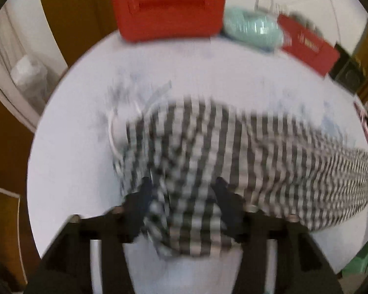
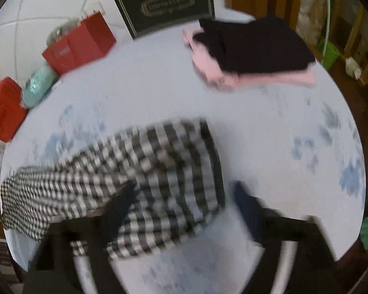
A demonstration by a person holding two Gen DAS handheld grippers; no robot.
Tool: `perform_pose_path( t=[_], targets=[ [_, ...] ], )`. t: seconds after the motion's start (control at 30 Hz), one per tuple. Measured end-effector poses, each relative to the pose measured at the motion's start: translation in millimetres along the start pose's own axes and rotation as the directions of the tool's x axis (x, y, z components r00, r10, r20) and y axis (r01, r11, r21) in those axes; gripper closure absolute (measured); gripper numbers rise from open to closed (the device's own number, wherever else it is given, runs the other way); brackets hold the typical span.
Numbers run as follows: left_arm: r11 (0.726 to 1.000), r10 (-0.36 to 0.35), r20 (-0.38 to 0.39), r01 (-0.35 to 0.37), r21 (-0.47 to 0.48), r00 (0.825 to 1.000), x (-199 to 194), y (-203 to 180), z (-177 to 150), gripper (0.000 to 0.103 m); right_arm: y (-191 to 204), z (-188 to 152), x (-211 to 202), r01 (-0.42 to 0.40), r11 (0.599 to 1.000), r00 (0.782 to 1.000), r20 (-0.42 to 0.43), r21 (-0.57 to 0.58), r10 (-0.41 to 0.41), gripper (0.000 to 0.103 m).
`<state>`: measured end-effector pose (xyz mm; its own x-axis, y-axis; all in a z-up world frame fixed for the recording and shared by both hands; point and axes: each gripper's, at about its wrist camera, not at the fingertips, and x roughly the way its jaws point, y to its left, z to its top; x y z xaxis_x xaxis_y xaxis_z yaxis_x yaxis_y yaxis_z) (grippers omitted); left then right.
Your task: Fold clothes
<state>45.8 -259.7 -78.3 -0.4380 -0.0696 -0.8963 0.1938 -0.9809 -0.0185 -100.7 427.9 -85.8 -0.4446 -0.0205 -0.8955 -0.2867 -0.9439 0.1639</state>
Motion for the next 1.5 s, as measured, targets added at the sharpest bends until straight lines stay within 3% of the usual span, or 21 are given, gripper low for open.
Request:
perform_pose_path(
  t=[0.07,0.3,0.33,0.37,0.4,0.43,0.53,0.63,0.67,0.8,0.87,0.9,0.93,0.97,1.0,1.03,1.07,1.13,1.23,1.37,1.5],
  targets=[
    [1.0,0.008,0.019,-0.008,-0.004,1.0,5,1,17,0.046,2,13,11,0.009,1.0,1.0,-0.002,0.0,-0.009,0.009],
    [0.999,0.051,-0.062,-0.05,0.02,0.997,51,2,30,0.046,-7,40,51,0.099,0.995,0.992,-0.074,-0.024,-0.101,0.001],
    [0.998,0.064,-0.076,-0.064,0.006,0.995,57,4,27,0.046,-8,40,59,0.077,0.997,0.991,-0.105,-0.018,-0.079,0.009],
    [0.997,0.08,-0.088,-0.081,-0.008,0.993,63,5,25,0.049,-5,40,63,0.057,0.998,0.991,-0.121,-0.03,-0.06,0.057],
    [0.994,0.103,-0.1,-0.105,-0.017,0.99,69,8,22,0.058,2,40,65,0.061,0.996,0.989,-0.13,-0.065,-0.069,0.083],
    [0.991,0.125,-0.112,-0.129,-0.026,0.986,75,10,20,0.078,10,40,67,0.102,0.988,0.985,-0.128,-0.117,-0.117,0.085],
    [0.984,0.168,-0.108,-0.172,-0.036,0.98,85,11,18,0.08,1,46,67,0.169,0.981,0.979,-0.099,-0.1,-0.179,0.085],
    [0.978,0.19,-0.104,-0.198,-0.066,0.976,87,11,22,0.077,-18,52,69,0.256,0.966,0.963,-0.079,-0.025,-0.257,0.034],
    [0.978,0.181,-0.105,-0.191,-0.088,0.978,84,13,23,0.077,-20,52,66,0.271,0.962,0.96,-0.069,-0.025,-0.272,0.032],
    [0.979,0.125,-0.014,-0.126,-0.158,0.992,39,25,26,0.072,-13,42,18,0.211,0.978,0.976,0.061,0.0,-0.21,0.03],
    [0.976,0.132,0.047,-0.122,-0.179,0.99,12,34,24,0.055,-9,33,-9,0.122,0.992,0.983,0.136,0.023,-0.124,0.008],
    [0.975,0.129,0.061,-0.115,-0.189,0.99,5,39,23,0.053,-6,27,-15,0.068,0.997,0.986,0.149,0.026,-0.071,0.004],
    [0.974,0.126,0.073,-0.109,-0.196,0.989,-2,43,21,0.053,-2,21,-21,0.016,1.0,0.987,0.157,0.027,-0.02,0.004],
    [0.975,0.124,0.074,-0.107,-0.197,0.99,-3,45,20,0.053,1,15,-26,-0.037,0.999,0.986,0.165,0.027,0.032,0.012],
    [0.975,0.121,0.074,-0.104,-0.196,0.99,-5,47,18,0.053,7,9,-24,-0.068,0.997,0.987,0.149,0.026,0.063,0.027],
    [0.978,0.114,0.062,-0.101,-0.183,0.991,-2,46,15,0.056,12,2,-20,-0.094,0.995,0.988,0.127,0.026,0.09,0.06],
    [0.981,0.107,0.05,-0.097,-0.171,0.993,1,44,12,0.069,16,-2,-14,-0.112,0.993,0.988,0.107,0.031,0.108,0.066],
    [0.986,0.074,0.02,-0.07,-0.149,0.997,10,36,5,0.082,22,-10,0,-0.141,0.989,0.988,0.069,0.043,0.138,0.066],
    [0.993,0.02,-0.038,-0.024,-0.116,0.999,19,18,-13,0.082,21,-23,14,-0.152,0.987,0.988,0.022,0.05,0.151,0.066],
    [0.996,0.044,-0.142,-0.054,-0.066,0.989,40,12,-40,0.082,11,-41,30,-0.111,0.991,0.991,-0.061,0.069,0.115,0.066],
    [0.996,0.055,-0.176,-0.067,-0.062,0.983,52,20,-60,0.083,-16,-57,36,-0.057,0.99,0.992,-0.105,0.129,0.07,0.068]
  ],
)
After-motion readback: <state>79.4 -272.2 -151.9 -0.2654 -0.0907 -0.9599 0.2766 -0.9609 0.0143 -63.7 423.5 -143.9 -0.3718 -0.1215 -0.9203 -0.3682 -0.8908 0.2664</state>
